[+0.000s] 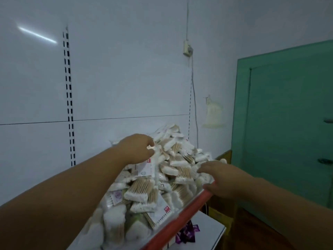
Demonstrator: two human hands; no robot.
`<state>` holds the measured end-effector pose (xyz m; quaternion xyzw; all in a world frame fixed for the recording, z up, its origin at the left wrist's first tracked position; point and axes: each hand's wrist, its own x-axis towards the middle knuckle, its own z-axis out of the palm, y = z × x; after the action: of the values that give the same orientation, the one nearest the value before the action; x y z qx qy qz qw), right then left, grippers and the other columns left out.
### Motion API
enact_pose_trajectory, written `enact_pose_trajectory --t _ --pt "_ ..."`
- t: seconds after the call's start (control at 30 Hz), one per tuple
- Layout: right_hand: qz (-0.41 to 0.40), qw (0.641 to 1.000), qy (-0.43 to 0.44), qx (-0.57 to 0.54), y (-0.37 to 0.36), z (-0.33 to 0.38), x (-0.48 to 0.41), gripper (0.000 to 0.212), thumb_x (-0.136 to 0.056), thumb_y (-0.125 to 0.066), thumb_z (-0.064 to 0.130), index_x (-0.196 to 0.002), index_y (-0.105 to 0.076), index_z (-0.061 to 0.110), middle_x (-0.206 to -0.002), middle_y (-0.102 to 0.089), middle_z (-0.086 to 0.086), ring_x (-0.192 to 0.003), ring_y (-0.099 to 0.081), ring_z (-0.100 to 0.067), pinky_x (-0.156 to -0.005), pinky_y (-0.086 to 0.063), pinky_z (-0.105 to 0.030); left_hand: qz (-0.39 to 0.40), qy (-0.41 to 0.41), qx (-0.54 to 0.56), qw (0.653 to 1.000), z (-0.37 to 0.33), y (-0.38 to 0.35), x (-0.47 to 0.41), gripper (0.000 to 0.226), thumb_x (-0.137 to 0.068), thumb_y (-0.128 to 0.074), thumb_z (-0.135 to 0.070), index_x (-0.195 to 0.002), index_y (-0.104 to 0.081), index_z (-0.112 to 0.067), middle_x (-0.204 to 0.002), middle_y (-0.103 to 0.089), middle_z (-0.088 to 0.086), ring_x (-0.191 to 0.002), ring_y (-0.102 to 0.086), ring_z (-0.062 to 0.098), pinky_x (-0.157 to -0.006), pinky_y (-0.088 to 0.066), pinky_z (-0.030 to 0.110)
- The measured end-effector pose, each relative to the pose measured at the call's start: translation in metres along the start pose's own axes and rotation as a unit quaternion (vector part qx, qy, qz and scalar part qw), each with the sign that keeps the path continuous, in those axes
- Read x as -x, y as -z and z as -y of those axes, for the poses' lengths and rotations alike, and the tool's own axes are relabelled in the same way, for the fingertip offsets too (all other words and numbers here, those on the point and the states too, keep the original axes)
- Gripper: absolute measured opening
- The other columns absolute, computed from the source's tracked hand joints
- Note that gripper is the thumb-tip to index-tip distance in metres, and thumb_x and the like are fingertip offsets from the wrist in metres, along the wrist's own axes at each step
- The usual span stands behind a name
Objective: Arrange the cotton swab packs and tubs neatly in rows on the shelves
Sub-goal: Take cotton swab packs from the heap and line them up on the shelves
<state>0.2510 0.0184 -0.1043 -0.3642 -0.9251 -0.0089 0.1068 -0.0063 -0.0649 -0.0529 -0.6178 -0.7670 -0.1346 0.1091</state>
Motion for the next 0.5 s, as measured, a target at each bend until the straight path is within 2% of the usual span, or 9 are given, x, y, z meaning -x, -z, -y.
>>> enact_pose_trajectory --t 0.07,0.17,0.23,0.33,0.4,0.5 --pt "-0.008 0.999 0.032 0.031 -0.004 -0.006 -0.042 0.048 -0.092 -0.054 0.041 -0.138 -0.045 0.031 -0.143 -0.044 0.008 -0.128 -0.042 -0.013 -0.105 -0.036 -0.031 -0.041 0.059 -0.026 0.997 0.023 0.005 -0.024 0.037 -0.094 -0.050 -0.035 -0.129 -0.057 -0.024 -0.132 -0.057 -0.001 -0.118 -0.052 0.020 -0.094 -0.042 0.032" --pt "-0.017 0.996 0.058 0.066 -0.003 -0.011 -0.103 0.046 -0.095 -0.050 0.042 -0.138 -0.045 0.027 -0.139 -0.046 0.004 -0.123 -0.046 -0.017 -0.101 -0.041 -0.033 -0.038 0.111 -0.006 0.993 0.052 0.012 -0.058 0.033 -0.094 -0.051 -0.033 -0.123 -0.060 -0.021 -0.125 -0.060 0.001 -0.109 -0.054 0.019 -0.091 -0.043 0.031" --pt "-0.051 0.991 0.081 0.097 0.004 -0.014 -0.142 0.043 -0.095 -0.049 0.040 -0.136 -0.045 0.028 -0.137 -0.047 0.003 -0.123 -0.046 -0.017 -0.101 -0.041 -0.035 -0.029 0.119 0.015 0.992 0.063 0.012 -0.079 0.029 -0.093 -0.053 -0.031 -0.118 -0.063 -0.019 -0.122 -0.061 0.000 -0.103 -0.053 0.016 -0.088 -0.043 0.029" --pt "-0.135 0.984 0.095 0.061 0.016 -0.015 -0.199 0.039 -0.094 -0.052 0.033 -0.132 -0.048 0.027 -0.133 -0.050 0.005 -0.121 -0.047 -0.016 -0.099 -0.041 -0.033 -0.067 0.122 0.087 0.986 0.065 0.007 -0.105 0.026 -0.093 -0.054 -0.029 -0.114 -0.066 -0.019 -0.114 -0.060 -0.004 -0.097 -0.052 0.013 -0.083 -0.040 0.025" --pt "-0.138 0.978 0.128 0.086 0.016 -0.012 -0.233 0.040 -0.093 -0.053 0.027 -0.133 -0.048 0.028 -0.135 -0.048 0.004 -0.122 -0.045 -0.017 -0.097 -0.042 -0.034 -0.073 0.121 0.117 0.983 0.061 0.000 -0.114 0.025 -0.094 -0.055 -0.029 -0.113 -0.066 -0.019 -0.108 -0.058 -0.006 -0.096 -0.053 0.013 -0.082 -0.040 0.024" --pt "-0.114 0.967 0.202 0.103 0.012 -0.006 -0.279 0.046 -0.091 -0.057 0.026 -0.135 -0.046 0.029 -0.140 -0.044 0.005 -0.126 -0.040 -0.017 -0.100 -0.040 -0.035 -0.057 0.118 0.100 0.986 0.062 -0.007 -0.119 0.025 -0.093 -0.056 -0.031 -0.114 -0.065 -0.022 -0.101 -0.059 -0.009 -0.096 -0.056 0.011 -0.082 -0.041 0.023"
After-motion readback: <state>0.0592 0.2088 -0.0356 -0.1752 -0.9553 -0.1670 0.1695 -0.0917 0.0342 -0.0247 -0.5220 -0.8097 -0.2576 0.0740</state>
